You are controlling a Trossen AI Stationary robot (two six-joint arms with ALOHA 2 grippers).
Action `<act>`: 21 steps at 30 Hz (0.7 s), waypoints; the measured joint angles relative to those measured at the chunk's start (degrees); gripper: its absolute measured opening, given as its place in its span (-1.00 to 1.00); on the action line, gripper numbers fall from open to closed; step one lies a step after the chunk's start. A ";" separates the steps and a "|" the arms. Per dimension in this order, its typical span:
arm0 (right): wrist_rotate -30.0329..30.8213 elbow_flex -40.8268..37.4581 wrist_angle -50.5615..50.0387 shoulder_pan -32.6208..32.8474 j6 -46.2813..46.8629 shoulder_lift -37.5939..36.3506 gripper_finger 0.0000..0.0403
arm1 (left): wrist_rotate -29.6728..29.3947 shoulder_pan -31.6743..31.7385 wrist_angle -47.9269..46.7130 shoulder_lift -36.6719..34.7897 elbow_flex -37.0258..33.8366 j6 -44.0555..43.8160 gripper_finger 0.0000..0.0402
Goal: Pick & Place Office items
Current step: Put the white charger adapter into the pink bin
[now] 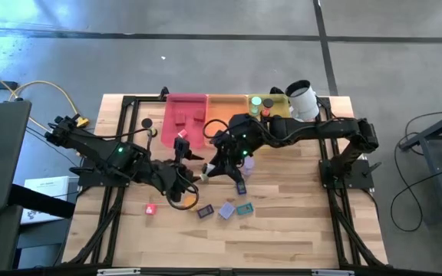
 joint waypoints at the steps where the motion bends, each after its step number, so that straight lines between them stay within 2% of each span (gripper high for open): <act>1: -0.04 0.00 0.42 -0.09 -0.03 0.00 -0.40 | -0.05 0.22 0.00 0.00 0.00 0.58 0.46; 10: 0.21 0.00 2.19 -0.43 0.14 0.00 -0.40 | 0.21 2.14 0.46 0.02 0.00 5.70 0.46; 16: 1.75 0.00 2.25 -0.73 -0.01 0.02 -0.40 | 4.37 4.06 1.28 0.02 0.00 6.95 0.46; 21: 1.08 0.00 1.91 -1.09 0.21 0.02 -0.40 | 4.74 4.61 4.38 0.02 0.01 11.06 0.46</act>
